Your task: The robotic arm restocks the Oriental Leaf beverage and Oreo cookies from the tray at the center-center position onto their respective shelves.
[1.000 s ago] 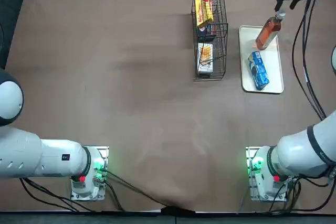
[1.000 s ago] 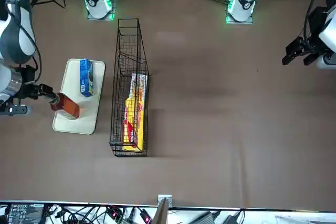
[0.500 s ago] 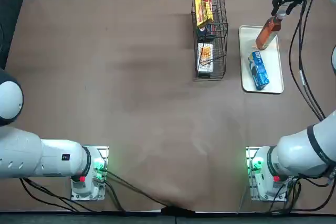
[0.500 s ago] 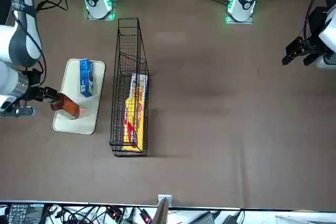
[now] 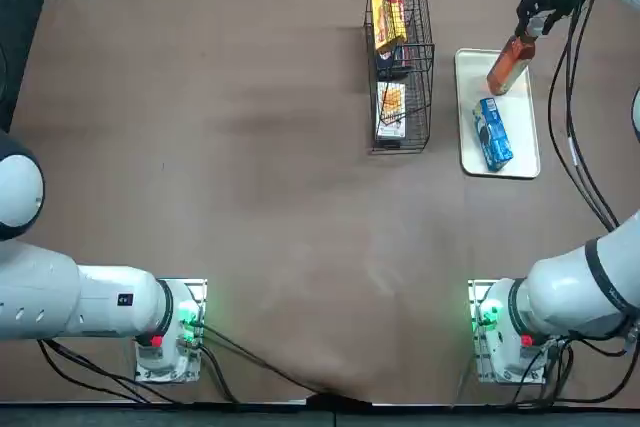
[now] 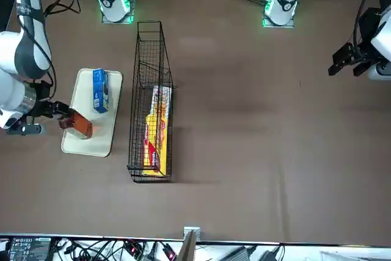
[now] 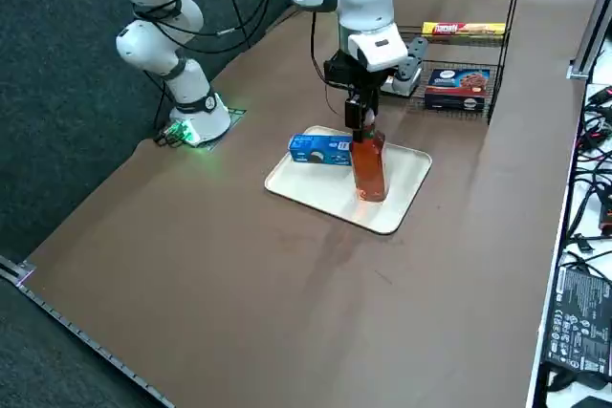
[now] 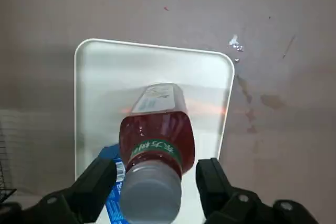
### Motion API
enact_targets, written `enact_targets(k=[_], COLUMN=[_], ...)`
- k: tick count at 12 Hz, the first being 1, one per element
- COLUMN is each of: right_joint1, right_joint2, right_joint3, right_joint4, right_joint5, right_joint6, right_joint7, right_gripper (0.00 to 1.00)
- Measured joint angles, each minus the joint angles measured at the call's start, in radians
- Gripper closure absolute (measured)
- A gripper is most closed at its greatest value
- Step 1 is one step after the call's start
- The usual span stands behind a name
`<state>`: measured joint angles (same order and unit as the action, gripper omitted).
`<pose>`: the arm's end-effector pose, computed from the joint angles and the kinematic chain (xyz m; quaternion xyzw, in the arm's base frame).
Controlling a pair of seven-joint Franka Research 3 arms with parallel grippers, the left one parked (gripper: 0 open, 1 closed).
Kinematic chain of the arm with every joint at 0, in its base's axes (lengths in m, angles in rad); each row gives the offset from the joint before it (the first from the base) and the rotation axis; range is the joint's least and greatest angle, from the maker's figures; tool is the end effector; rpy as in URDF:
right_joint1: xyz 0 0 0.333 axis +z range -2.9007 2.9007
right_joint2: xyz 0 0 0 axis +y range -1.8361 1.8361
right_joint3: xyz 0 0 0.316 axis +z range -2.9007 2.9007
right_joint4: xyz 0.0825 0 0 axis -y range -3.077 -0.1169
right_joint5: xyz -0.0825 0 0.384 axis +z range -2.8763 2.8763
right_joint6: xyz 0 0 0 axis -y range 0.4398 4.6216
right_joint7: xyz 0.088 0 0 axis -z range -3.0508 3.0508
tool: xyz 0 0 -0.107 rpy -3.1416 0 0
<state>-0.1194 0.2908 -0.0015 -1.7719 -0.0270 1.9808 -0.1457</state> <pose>0.6213 -0.0771 0.3896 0.9989 0.0183 -0.0422 0.0068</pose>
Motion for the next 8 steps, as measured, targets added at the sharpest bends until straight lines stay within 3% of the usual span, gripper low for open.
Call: enact_targets(k=[8], right_joint1=[-0.007], right_joint2=[-0.049], right_joint3=[0.000], right_joint4=[-0.053], right_joint5=[0.004], right_joint6=[0.048], right_joint7=[0.001], right_gripper=[0.19])
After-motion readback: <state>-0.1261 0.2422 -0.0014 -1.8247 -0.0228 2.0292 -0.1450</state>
